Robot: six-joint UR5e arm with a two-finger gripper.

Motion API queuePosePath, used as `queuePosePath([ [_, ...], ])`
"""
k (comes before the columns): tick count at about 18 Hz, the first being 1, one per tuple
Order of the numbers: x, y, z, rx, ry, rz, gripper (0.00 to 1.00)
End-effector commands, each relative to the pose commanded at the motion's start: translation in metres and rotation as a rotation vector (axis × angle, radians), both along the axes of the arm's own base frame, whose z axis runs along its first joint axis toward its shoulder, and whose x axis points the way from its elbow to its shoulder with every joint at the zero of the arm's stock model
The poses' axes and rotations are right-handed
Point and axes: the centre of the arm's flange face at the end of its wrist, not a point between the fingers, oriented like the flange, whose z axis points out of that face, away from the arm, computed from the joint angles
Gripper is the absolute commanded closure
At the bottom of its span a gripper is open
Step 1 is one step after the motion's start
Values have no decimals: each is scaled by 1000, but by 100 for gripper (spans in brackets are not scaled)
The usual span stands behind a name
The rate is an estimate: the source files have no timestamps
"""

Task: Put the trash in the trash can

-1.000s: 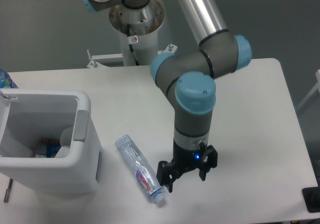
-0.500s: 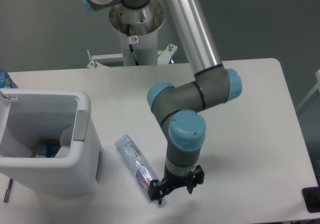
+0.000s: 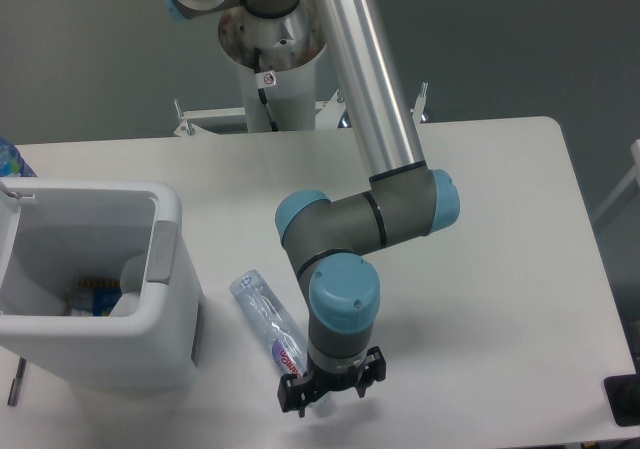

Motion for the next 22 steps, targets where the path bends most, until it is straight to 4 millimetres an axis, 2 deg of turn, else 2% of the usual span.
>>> queuePosePath([
  [6, 5, 3, -8, -18, 4, -6, 2],
  [10, 7, 4, -18, -46, 20, -8, 9],
  [12, 12, 7, -20, -58, 31, -14, 17],
  [17, 15, 8, -18, -59, 32, -17, 50],
  [22, 18, 7, -17, -61, 32, -20, 56],
])
